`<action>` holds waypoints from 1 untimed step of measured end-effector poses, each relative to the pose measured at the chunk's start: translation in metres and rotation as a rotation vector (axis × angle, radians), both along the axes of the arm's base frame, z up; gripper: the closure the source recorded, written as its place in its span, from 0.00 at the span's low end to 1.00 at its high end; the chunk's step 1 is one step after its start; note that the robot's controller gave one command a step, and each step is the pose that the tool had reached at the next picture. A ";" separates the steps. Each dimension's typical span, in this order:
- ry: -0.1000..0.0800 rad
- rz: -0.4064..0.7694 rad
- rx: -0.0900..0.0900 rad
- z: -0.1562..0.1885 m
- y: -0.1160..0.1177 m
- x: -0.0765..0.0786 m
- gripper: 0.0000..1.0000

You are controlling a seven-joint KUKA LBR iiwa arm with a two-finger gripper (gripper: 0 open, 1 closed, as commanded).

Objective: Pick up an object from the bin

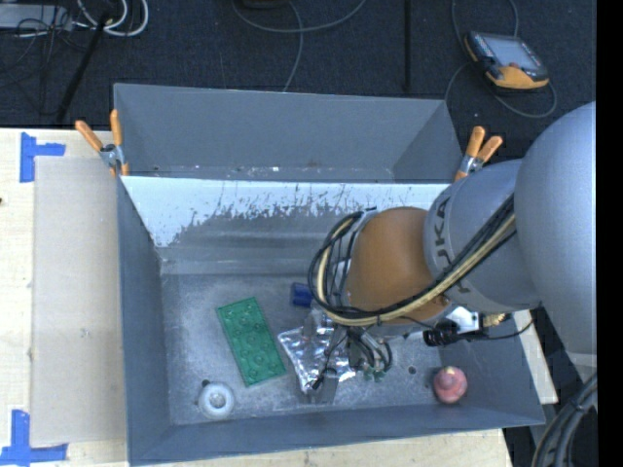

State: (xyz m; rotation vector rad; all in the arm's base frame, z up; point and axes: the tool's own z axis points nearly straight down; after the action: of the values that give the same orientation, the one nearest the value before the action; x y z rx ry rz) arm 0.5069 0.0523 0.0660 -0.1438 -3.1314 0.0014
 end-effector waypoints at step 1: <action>-0.005 -0.002 0.000 0.004 0.000 0.001 1.00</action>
Offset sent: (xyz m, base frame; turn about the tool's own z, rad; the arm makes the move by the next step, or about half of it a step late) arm 0.0000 0.0000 0.0000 0.0000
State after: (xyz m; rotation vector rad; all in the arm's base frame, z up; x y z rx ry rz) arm 0.5081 0.0520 0.0701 -0.1478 -3.1358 0.0004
